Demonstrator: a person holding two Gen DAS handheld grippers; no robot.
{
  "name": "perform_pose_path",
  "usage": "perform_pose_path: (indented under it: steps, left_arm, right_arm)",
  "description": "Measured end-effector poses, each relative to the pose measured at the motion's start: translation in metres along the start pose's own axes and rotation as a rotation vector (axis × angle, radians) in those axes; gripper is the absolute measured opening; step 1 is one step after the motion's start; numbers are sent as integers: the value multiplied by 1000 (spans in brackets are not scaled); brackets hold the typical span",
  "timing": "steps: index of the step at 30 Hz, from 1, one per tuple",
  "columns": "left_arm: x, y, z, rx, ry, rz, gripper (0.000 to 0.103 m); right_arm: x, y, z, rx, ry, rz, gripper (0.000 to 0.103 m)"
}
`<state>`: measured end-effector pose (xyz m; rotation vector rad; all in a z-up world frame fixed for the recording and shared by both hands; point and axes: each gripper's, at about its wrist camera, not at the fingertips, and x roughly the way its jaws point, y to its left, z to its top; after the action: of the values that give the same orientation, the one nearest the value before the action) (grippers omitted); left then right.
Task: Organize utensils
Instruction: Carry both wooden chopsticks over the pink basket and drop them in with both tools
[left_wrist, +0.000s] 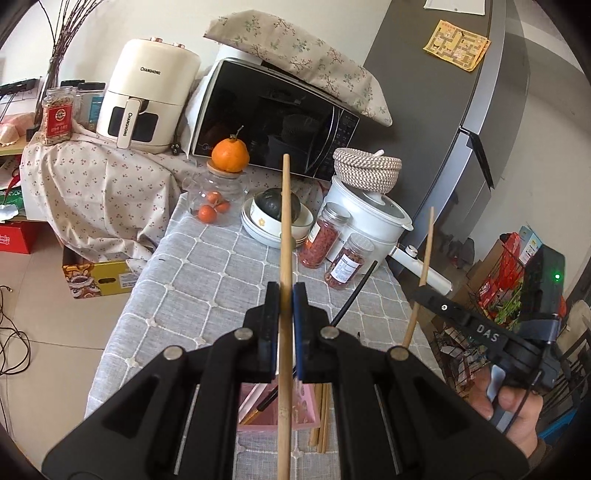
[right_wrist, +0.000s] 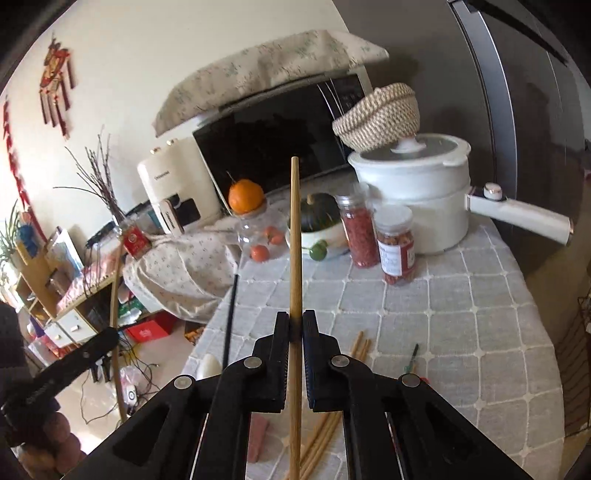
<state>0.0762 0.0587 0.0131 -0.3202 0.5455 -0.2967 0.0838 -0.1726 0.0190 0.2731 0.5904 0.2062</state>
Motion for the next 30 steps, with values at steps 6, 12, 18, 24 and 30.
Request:
perform_pose_path:
  steps: [6, 12, 18, 24, 30]
  left_arm:
    - [12, 8, 6, -4, -110, 66, 8]
    - [23, 15, 3, -7, -184, 96, 8]
    - [29, 13, -4, 6, -221, 121, 8]
    - [36, 5, -19, 94, -219, 174, 8]
    - [40, 2, -27, 135, -172, 187, 8]
  right_arm:
    - [-16, 23, 3, -59, -94, 75, 7]
    - [-21, 40, 0, -85, -123, 107, 7]
    - [-21, 48, -5, -105, -141, 116, 7]
    - [-21, 57, -8, -139, -159, 118, 7]
    - [-22, 65, -12, -165, -174, 116, 7]
